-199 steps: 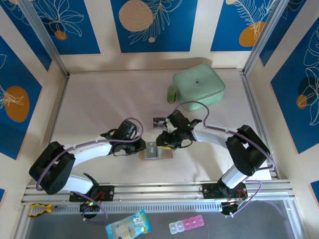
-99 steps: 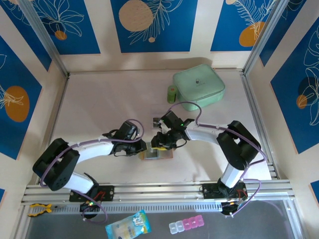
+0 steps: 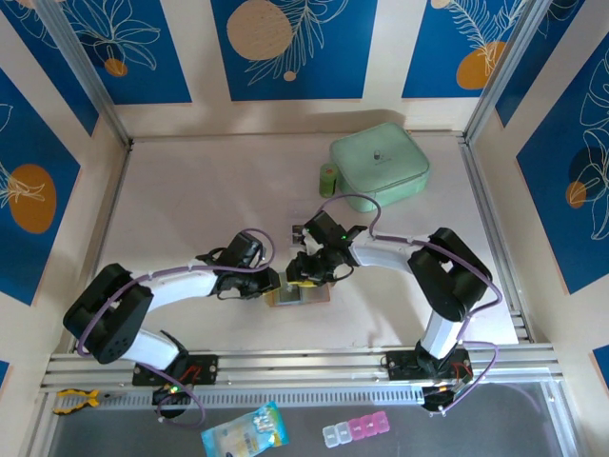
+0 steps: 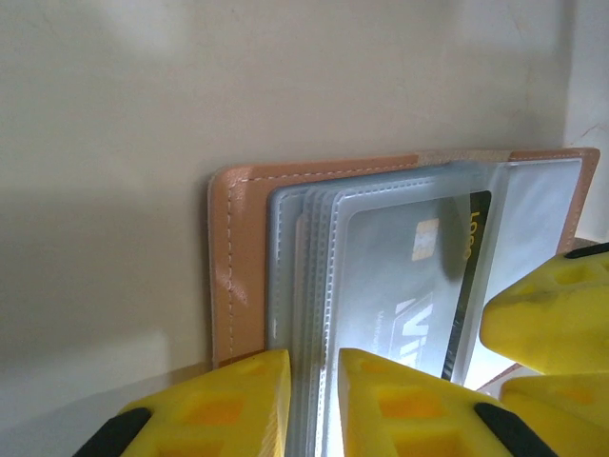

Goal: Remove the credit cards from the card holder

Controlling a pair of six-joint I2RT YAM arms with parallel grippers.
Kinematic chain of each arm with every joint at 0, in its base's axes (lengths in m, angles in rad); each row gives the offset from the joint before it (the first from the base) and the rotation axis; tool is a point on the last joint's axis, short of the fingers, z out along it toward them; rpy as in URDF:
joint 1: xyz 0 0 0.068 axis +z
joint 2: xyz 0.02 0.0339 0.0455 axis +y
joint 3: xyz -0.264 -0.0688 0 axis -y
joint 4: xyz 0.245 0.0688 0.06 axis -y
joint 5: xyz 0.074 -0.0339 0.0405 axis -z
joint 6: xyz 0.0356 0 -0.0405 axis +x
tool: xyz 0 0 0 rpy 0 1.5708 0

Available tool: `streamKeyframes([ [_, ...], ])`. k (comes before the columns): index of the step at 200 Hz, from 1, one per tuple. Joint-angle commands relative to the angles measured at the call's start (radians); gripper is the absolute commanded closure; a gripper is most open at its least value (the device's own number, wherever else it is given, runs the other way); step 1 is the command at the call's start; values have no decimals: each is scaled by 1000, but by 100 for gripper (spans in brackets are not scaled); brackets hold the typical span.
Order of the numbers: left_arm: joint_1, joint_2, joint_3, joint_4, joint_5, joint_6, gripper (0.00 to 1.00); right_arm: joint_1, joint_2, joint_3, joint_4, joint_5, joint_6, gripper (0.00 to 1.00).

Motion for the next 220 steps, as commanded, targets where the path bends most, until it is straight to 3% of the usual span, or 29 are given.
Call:
streamKeyframes([
  [1,10,-15,8,-62,-13,25,76,8,16,27,-5,-25,-1,61],
  [62,10,-38,17,-89,-20,25,70,9,21,30,-7,-25,-2,61],
  [220,6,-55,48,-188,-81,27,67,10,14,31,-19,-17,-4,61],
])
